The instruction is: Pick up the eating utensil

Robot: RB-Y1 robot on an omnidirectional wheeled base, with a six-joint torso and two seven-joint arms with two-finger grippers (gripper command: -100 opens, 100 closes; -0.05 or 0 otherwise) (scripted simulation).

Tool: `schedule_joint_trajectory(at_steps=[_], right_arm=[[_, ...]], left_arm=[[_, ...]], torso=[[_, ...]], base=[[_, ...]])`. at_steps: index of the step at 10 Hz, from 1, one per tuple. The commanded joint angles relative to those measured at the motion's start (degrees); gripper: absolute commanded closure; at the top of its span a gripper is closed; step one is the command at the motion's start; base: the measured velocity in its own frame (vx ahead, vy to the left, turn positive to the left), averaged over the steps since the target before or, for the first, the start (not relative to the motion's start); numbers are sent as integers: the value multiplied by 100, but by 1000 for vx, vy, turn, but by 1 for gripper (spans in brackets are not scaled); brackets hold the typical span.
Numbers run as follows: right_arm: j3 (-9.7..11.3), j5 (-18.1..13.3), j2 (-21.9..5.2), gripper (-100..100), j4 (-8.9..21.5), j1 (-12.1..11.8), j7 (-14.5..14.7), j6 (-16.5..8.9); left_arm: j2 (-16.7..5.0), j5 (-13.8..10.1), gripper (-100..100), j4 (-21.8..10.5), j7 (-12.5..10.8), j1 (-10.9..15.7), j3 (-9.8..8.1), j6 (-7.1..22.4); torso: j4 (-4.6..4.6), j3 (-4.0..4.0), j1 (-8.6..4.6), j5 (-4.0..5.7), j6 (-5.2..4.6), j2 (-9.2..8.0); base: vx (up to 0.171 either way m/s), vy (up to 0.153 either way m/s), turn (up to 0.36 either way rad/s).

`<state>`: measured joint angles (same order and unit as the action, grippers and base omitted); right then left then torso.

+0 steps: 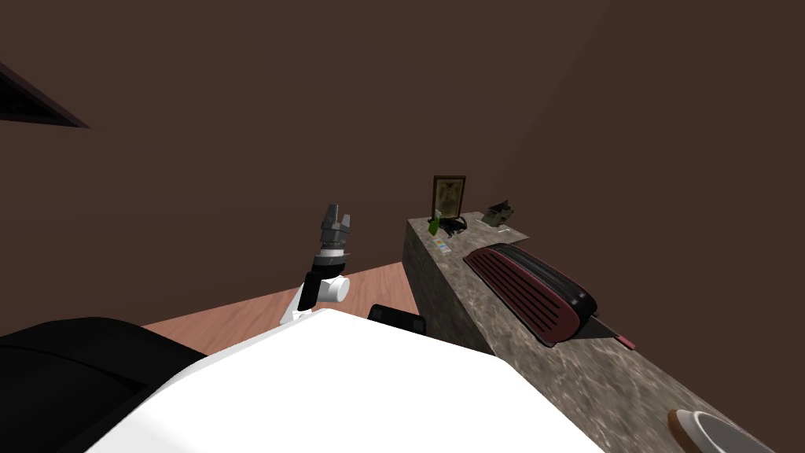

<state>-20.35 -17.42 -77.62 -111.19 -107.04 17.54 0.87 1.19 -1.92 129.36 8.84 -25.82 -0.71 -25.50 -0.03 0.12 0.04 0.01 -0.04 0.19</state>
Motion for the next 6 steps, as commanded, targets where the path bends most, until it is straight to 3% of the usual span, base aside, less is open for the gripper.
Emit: schedule_joint_trajectory(at_steps=[1,2,6], right_arm=[[0,0,0,0,0,0,0,0],[173,-5,-17,-100,76,192,3,-24],[605,-17,-60,-100,268,668,12,-85]], left_arm=[[0,0,0,0,0,0,0,0],[0,0,0,0,0,0,0,0],[0,0,0,0,0,1,0,0]], torso=[[0,0,0,0,0,0],[3,-8,5,-2,0,-12],[6,-14,5,-1,-1,-22]], base=[[7,-4,-1],[0,0,0],[1,-4,6]])
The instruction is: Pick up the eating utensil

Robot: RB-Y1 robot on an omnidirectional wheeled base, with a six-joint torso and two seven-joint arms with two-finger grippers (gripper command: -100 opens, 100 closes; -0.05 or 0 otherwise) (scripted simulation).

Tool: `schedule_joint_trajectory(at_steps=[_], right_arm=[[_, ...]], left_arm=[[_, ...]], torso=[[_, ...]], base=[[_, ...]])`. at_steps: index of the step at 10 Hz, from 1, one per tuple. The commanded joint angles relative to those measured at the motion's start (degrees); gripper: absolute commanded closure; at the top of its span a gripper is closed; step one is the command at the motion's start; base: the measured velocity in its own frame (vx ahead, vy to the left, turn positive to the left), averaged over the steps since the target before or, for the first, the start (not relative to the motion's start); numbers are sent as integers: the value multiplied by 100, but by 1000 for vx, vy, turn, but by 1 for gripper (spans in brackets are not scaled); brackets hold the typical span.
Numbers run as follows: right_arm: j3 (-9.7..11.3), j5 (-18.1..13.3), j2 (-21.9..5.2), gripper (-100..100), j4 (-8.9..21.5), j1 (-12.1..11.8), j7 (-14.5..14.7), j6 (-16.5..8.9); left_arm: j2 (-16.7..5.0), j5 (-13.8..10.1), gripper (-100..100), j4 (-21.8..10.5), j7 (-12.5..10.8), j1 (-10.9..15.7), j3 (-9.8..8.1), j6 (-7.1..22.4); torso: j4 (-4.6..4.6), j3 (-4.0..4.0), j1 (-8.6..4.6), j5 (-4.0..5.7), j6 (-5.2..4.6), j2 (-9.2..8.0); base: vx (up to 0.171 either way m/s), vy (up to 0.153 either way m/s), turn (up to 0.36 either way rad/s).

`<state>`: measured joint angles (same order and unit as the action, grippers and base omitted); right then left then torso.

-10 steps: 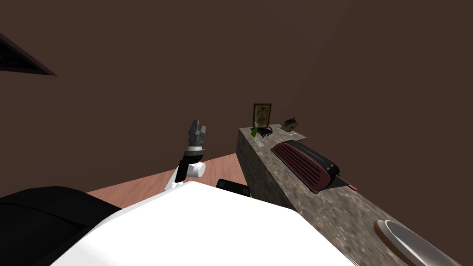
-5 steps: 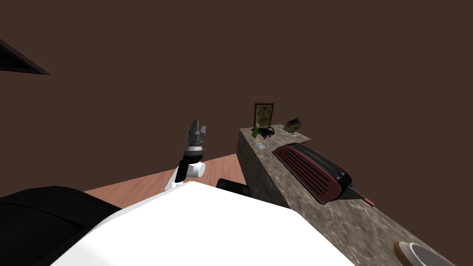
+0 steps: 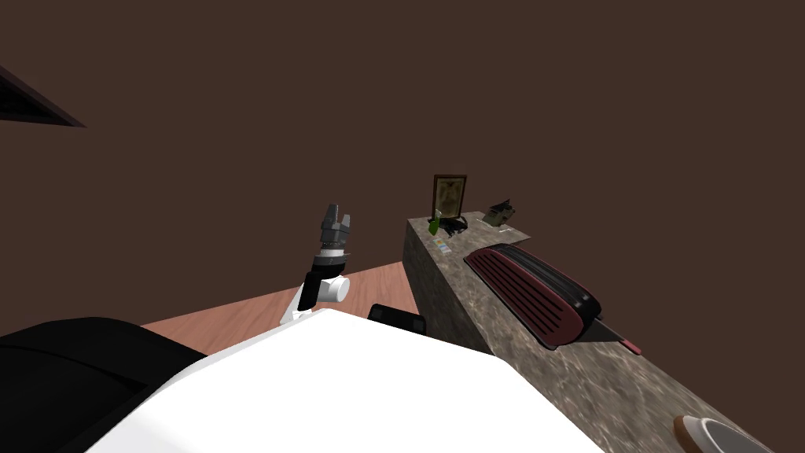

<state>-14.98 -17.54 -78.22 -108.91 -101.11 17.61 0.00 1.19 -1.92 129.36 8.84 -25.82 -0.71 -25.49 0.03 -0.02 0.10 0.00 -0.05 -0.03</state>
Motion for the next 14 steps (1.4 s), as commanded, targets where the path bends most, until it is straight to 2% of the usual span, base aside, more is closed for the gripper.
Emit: schedule_joint_trajectory(at_steps=[1,2,3,4,8,9,10,12,13,14], right_arm=[[154,-7,-9,-100,79,171,7,-10],[327,-12,-27,-100,156,362,10,-35],[220,1,-36,-100,116,252,-1,-17],[234,1,-40,100,124,267,-2,-21],[230,-7,-45,100,131,260,12,-25],[231,-8,-45,0,131,260,13,-25],[68,-5,0,100,40,76,5,2],[-105,0,17,100,-37,-115,2,27],[-278,5,35,100,-113,-306,-2,51],[-364,7,44,100,-152,-401,-3,64]], left_arm=[[0,0,0,0,0,0,0,0],[0,0,0,0,0,0,0,0],[0,0,0,0,0,0,0,0],[0,0,0,0,0,0,0,0],[0,0,0,0,0,0,0,0],[0,0,0,0,0,0,0,0],[0,0,0,0,0,0,0,0],[0,0,0,0,0,0,0,0],[0,0,0,0,0,0,0,0],[0,0,0,0,0,0,0,0]], torso=[[0,0,0,0,0,0],[0,0,1,0,0,0],[0,0,1,0,0,-1],[0,0,3,-1,0,-1],[4,-1,1,10,-3,2],[4,-1,0,10,-3,2],[4,-1,-1,11,-3,3],[4,0,3,9,-4,4],[4,0,4,8,-3,4],[4,-1,6,6,-4,3]], base=[[0,0,0],[0,0,0],[0,0,0],[0,0,0],[0,0,0],[0,0,0],[4,3,-15],[2,2,-8],[-1,6,-6],[-2,6,-10]])
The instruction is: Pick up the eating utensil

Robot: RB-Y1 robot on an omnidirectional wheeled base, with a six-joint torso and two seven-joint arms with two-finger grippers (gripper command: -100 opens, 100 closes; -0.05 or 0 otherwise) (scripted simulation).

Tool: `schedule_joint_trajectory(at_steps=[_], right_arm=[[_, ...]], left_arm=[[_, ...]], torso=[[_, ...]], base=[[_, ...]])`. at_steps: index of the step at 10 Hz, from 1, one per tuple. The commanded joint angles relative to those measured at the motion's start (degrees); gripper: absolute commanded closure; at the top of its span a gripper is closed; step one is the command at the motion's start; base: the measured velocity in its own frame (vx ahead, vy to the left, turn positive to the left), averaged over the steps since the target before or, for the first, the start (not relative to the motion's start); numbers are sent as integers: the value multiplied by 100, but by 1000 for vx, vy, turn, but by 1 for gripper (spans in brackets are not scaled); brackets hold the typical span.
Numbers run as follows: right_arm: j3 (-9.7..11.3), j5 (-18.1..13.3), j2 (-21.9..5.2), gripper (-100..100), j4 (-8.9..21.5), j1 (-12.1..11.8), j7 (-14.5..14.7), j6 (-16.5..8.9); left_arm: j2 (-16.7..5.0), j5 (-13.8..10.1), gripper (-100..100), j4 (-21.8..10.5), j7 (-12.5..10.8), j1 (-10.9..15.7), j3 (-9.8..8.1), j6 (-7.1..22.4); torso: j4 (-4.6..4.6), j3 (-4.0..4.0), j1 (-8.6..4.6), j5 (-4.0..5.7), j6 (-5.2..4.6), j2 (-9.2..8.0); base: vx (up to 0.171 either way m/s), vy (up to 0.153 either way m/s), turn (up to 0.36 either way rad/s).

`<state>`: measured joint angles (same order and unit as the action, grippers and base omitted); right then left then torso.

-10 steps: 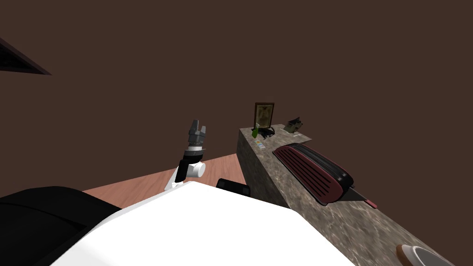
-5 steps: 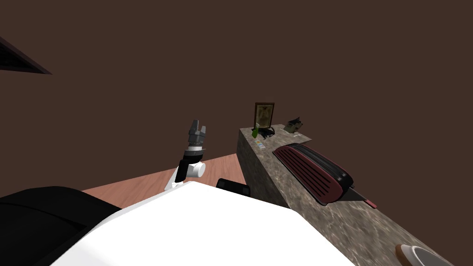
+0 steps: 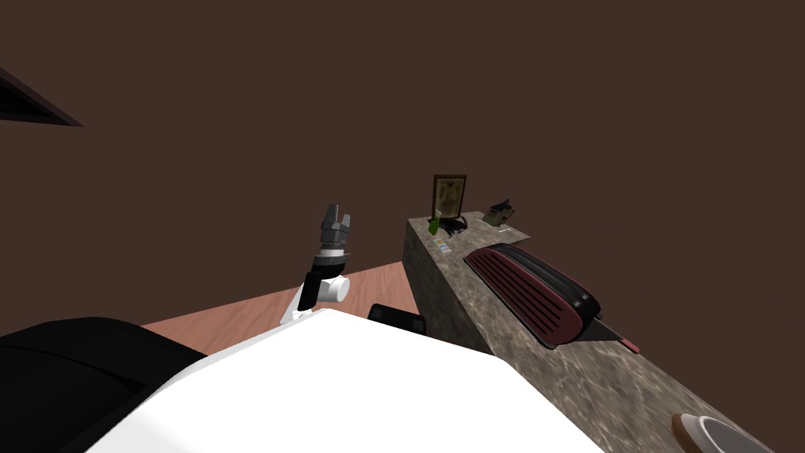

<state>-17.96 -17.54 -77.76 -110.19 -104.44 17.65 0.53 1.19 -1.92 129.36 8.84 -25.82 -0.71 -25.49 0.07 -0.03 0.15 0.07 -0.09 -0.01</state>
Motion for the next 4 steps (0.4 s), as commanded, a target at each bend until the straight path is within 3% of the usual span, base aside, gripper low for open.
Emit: schedule_joint_trajectory(at_steps=[1,2,3,4], right_arm=[[-153,9,6,100,-62,-164,-9,23],[-239,11,15,100,-101,-259,-10,35],[-183,8,13,100,-83,-202,-8,23],[-195,8,15,0,-89,-214,-8,25]], left_arm=[[0,0,0,0,0,0,0,0],[0,0,0,0,0,0,0,0],[0,0,0,0,0,0,0,0],[0,0,0,0,0,0,0,0]], torso=[[0,0,0,0,0,0],[0,0,0,-1,0,0],[0,0,1,-1,0,0],[0,0,-1,0,0,1]], base=[[-2,5,-5],[0,0,0],[0,0,0],[0,0,0]])
